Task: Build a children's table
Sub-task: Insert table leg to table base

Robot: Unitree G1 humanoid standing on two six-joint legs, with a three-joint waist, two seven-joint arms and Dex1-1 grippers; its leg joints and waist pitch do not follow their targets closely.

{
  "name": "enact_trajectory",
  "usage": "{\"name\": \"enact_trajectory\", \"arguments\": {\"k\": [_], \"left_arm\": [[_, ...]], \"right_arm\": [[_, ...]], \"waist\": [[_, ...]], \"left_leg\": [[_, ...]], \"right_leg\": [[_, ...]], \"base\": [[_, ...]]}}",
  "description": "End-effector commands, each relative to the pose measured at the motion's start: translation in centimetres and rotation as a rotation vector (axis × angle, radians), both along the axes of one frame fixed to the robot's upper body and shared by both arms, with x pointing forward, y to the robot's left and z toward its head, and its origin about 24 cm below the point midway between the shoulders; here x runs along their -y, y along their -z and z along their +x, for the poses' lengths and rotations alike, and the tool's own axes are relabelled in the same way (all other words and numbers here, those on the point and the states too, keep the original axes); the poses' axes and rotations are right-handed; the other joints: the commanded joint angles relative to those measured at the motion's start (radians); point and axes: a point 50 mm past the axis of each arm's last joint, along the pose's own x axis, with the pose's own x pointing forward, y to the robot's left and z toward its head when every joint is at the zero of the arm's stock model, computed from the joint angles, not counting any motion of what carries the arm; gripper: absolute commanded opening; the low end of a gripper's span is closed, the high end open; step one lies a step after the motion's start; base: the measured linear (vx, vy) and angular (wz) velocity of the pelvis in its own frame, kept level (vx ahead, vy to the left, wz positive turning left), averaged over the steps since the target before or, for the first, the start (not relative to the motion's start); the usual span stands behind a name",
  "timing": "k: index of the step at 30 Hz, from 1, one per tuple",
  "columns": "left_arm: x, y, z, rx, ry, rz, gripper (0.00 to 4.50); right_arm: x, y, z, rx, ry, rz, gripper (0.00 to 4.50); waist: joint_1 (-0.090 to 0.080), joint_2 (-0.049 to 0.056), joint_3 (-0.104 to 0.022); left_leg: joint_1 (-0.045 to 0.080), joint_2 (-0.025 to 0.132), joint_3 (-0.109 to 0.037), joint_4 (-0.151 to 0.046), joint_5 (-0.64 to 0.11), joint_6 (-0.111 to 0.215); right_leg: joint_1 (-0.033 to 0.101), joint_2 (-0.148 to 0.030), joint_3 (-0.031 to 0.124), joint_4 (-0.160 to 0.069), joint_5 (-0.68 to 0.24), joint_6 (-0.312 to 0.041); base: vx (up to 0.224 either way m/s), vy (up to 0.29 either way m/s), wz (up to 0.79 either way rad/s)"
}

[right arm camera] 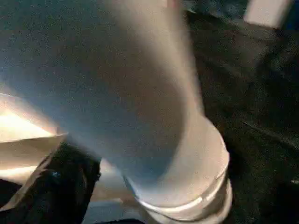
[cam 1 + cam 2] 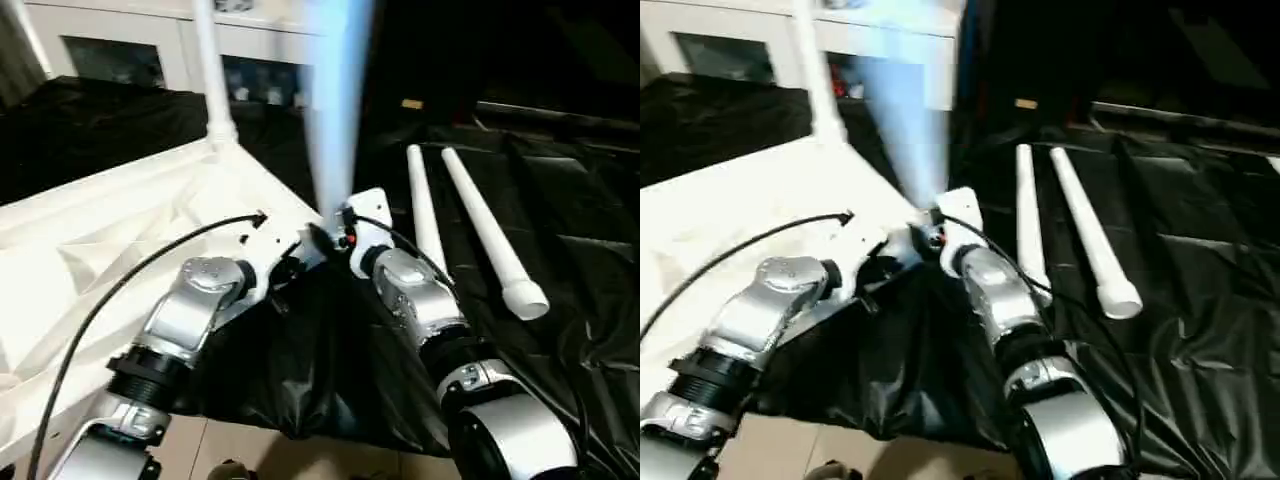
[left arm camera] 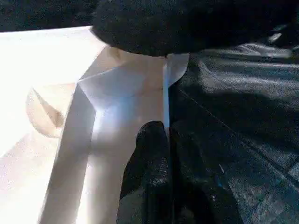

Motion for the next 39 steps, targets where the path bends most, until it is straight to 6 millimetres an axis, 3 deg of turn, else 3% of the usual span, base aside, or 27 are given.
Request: {"name": "enact_trajectory", "arguments": {"k": [1,2,6,11,24,30,31,32,33,37,39], "left_arm": [[1.2,-1.3,-0.5,0.055,0.14,-0.051,0.0],[1.0,-1.3,-0.7,0.051,0.162,-0.05,0.0],[-0.1,-1.3,-1.3,0.013,0.229,-0.043,0.0],[-0.9,-1.4,-1.6,-0.005,0.26,-0.031,0.0],[-1.5,-1.8,-2.6,-0.047,0.357,-0.044,0.0],[-1.9,-2.0,-2.6,-0.01,0.357,-0.037,0.0],[-2.2,-2.6,-2.2,0.052,0.324,-0.036,0.0],[-2.2,-3.6,-1.7,0.088,0.286,-0.1,0.0],[-2.2,-4.0,-1.7,0.095,0.275,-0.134,0.56],[-1.6,-6.2,-1.4,0.172,0.274,-0.29,0.59],[-1.4,-6.8,-1.0,0.206,0.257,-0.333,0.96]], "right_arm": [[-0.7,1.2,-1.4,-0.044,-0.175,-0.019,3.94],[-0.4,1.2,-1.5,-0.036,-0.204,-0.026,3.94],[1.6,0.9,-1.9,-0.028,-0.296,-0.034,3.94],[3.3,1.2,-1.9,-0.039,-0.288,-0.053,3.94],[3.1,1.7,-2.2,-0.116,-0.307,0.016,2.96],[3.1,1.9,-2.2,-0.14,-0.292,0.036,2.89],[3.1,2.0,-2.2,-0.145,-0.292,0.042,2.89],[3.0,2.1,-2.3,-0.152,-0.292,0.052,2.89],[3.0,2.1,-2.3,-0.155,-0.291,0.056,2.89],[3.0,2.3,-2.3,-0.162,-0.289,0.058,2.89],[2.9,2.3,-2.3,-0.165,-0.29,0.061,2.89]], "waist": [[0.006,0.013,-0.077],[0.005,0.01,-0.078],[0.007,0.015,-0.08],[0.009,0.02,-0.081],[0.012,0.019,-0.085],[0.012,0.021,-0.085],[0.013,0.025,-0.086],[0.012,0.023,-0.086],[0.012,0.025,-0.086],[0.018,0.018,-0.086],[0.016,0.014,-0.081]], "left_leg": [[0.001,0.025,-0.012,-0.071,-0.21,-0.001],[0.001,0.026,-0.01,-0.069,-0.203,0.002],[0.004,0.028,-0.009,-0.069,-0.192,0.009],[0.007,0.027,-0.009,-0.069,-0.212,-0.005],[0.005,0.029,-0.01,-0.07,-0.195,-0.008],[0.006,0.029,-0.01,-0.07,-0.196,-0.011],[0.006,0.029,-0.011,-0.069,-0.196,-0.011],[0.007,0.03,-0.01,-0.069,-0.199,-0.012],[0.007,0.03,-0.009,-0.069,-0.198,-0.014],[0.006,0.032,-0.008,-0.067,-0.195,-0.018],[0.004,0.027,-0.008,-0.069,-0.222,-0.017]], "right_leg": [[0.052,-0.086,0.056,-0.088,-0.244,-0.148],[0.051,-0.086,0.057,-0.088,-0.237,-0.151],[0.052,-0.081,0.057,-0.082,-0.184,-0.18],[0.052,-0.083,0.056,-0.085,-0.204,-0.196],[0.055,-0.084,0.055,-0.077,-0.157,-0.214],[0.055,-0.084,0.056,-0.078,-0.156,-0.213],[0.055,-0.084,0.055,-0.077,-0.151,-0.214],[0.055,-0.084,0.055,-0.077,-0.147,-0.214],[0.055,-0.084,0.055,-0.076,-0.142,-0.217],[0.055,-0.086,0.053,-0.076,-0.127,-0.245],[0.057,-0.084,0.053,-0.08,-0.18,-0.223]], "base": [[0.0,0.0,0.0],[0.0,0.0,0.0],[0.0,0.0,0.0],[0.0,0.0,0.0],[0.0,0.0,0.0],[0.0,0.0,0.0],[0.0,0.0,0.0],[0.0,0.0,0.0],[0.0,0.0,0.0],[0.0,0.0,0.0],[0.0,0.0,0.0]]}}
